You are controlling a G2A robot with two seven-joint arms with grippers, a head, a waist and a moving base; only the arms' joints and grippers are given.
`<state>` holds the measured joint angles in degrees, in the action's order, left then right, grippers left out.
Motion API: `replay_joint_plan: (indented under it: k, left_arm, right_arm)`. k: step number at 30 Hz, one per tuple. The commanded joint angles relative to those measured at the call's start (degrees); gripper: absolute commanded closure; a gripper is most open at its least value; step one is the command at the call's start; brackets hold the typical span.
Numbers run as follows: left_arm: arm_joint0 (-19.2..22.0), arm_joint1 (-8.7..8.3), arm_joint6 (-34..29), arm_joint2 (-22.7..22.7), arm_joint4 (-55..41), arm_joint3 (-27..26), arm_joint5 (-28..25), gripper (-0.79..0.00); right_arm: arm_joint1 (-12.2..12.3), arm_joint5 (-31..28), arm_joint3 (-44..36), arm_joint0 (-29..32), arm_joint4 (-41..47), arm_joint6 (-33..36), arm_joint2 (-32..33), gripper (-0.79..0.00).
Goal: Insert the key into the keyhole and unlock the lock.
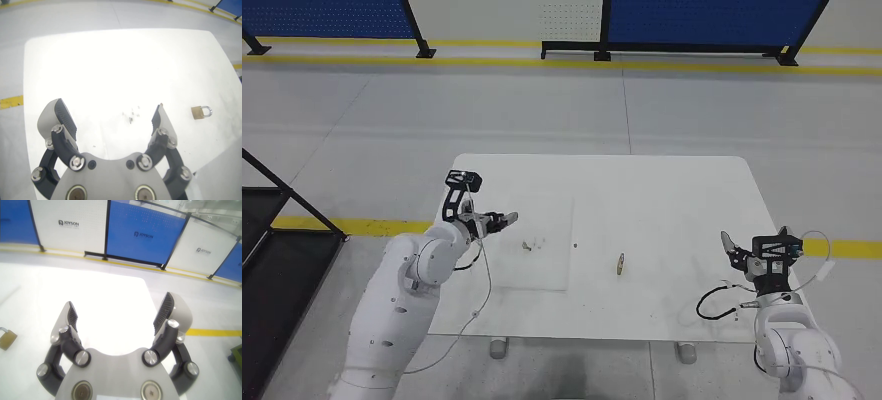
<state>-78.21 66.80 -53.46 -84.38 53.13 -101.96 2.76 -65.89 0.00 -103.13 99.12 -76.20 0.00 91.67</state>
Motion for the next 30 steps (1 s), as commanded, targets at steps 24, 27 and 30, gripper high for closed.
replay_joint_plan:
  k: [24,27,30]
  left_arm:
    - [18.71,1.73,-20.04,12.86,-11.13,23.37,6.5,-0.785]
    - [19.61,1.76,-19.99,13.98,-11.03,25.55,4.38,-0.785]
    - [20.55,1.77,-19.81,14.77,-11.0,27.55,2.5,-0.779]
  right_arm:
    - [0.0,0.0,0.0,0.0,0.0,0.0,0.0,-0.785]
    - [0.0,0.0,0.0,0.0,0.0,0.0,0.0,-0.785]
    - [0.0,0.0,0.0,0.0,0.0,0.0,0.0,-0.785]
